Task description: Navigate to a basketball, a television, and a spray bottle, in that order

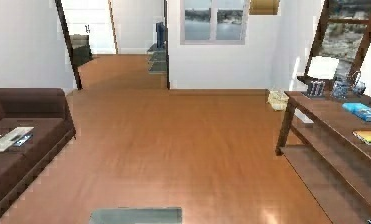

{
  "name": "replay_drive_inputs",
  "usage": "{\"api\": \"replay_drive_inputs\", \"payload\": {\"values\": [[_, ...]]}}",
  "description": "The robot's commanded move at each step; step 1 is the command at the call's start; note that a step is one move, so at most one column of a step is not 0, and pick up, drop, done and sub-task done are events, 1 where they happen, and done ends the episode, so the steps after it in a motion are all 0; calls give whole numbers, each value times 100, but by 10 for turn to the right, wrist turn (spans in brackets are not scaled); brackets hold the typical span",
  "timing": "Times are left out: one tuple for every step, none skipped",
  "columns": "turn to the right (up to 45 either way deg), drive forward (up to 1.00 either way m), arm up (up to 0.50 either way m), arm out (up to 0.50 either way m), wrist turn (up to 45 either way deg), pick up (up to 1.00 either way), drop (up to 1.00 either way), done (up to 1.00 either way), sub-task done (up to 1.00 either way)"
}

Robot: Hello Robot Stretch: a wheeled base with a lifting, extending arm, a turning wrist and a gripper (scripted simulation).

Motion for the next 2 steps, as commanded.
{"api": "replay_drive_inputs", "payload": {"values": [[-450,0,0,0,0,0,0,0,0],[-210,0,0,0,0,0,0,0,0]]}}
